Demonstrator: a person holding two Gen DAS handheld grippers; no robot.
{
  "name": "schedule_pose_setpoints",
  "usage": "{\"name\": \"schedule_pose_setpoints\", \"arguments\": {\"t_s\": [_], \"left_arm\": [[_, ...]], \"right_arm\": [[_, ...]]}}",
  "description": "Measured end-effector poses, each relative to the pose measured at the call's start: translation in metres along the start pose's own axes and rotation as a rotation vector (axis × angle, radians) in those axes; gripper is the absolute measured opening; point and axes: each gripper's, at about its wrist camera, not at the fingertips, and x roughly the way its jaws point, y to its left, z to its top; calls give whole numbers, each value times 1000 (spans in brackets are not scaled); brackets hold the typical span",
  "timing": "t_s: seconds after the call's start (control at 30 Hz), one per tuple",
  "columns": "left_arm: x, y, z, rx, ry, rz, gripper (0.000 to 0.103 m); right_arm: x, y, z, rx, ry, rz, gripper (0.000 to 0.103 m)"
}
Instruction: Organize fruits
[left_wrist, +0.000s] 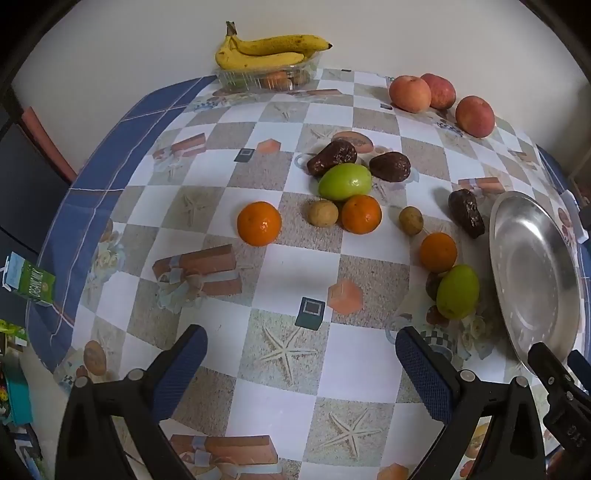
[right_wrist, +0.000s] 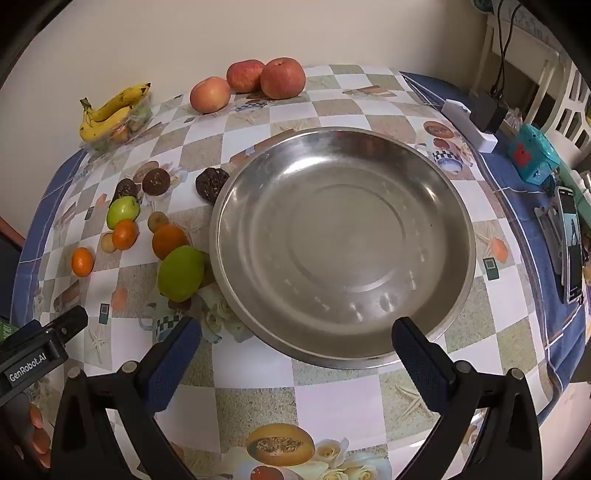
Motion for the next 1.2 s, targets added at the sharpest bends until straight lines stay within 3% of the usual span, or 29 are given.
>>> {"name": "schedule_pose_setpoints", "arguments": {"t_s": [1.2], "left_arm": [[7,5,-6,-6,22,1,103]], "right_arm": [[6,1,-4,20,29,7,103]]}}
